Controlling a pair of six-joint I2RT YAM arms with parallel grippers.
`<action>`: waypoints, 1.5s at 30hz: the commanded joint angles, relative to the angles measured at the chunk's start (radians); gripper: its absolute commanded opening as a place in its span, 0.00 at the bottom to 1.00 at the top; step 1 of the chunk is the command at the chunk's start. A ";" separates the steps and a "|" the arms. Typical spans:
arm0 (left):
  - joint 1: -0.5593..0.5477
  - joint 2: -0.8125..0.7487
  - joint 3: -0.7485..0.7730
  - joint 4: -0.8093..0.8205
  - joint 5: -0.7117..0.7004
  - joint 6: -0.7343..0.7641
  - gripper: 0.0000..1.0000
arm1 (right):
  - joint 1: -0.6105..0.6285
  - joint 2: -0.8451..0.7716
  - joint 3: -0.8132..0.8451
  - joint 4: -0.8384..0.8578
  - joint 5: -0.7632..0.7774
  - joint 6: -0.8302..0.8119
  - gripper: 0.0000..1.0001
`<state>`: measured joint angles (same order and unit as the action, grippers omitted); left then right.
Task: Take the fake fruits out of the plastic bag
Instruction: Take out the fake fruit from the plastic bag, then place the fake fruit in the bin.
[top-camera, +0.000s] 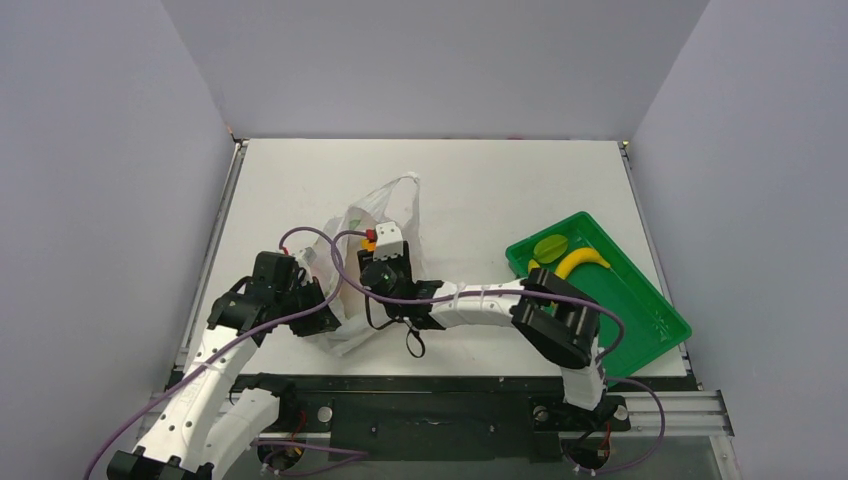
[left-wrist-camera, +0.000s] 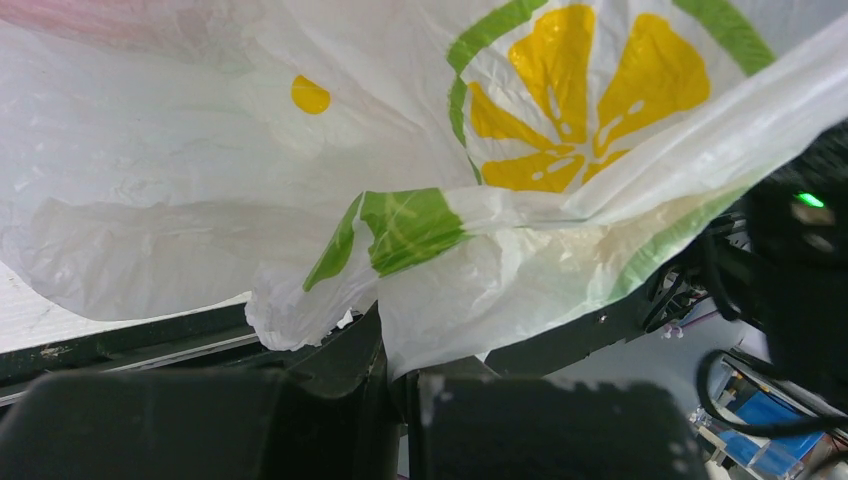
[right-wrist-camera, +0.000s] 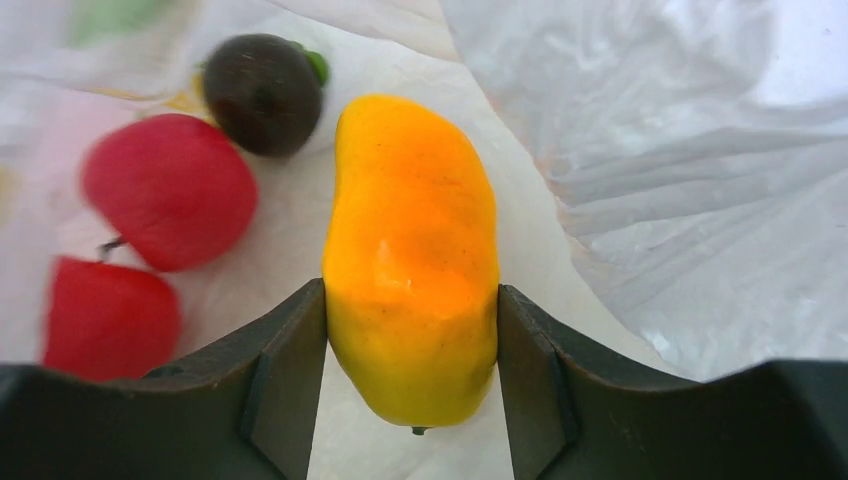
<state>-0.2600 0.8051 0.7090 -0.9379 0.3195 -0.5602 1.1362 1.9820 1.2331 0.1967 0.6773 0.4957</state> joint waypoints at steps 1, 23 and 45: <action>0.007 -0.010 0.002 0.039 0.020 0.017 0.00 | 0.012 -0.158 -0.066 0.062 -0.154 -0.008 0.00; 0.011 -0.004 0.007 0.045 0.043 0.026 0.00 | -0.022 -0.767 -0.490 -0.141 -0.245 0.071 0.00; 0.000 -0.035 0.047 0.020 0.062 0.006 0.00 | -0.818 -1.162 -0.694 -0.662 0.040 0.435 0.00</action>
<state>-0.2539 0.7757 0.7071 -0.9329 0.3637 -0.5495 0.4419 0.7364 0.5480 -0.4694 0.7860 0.9325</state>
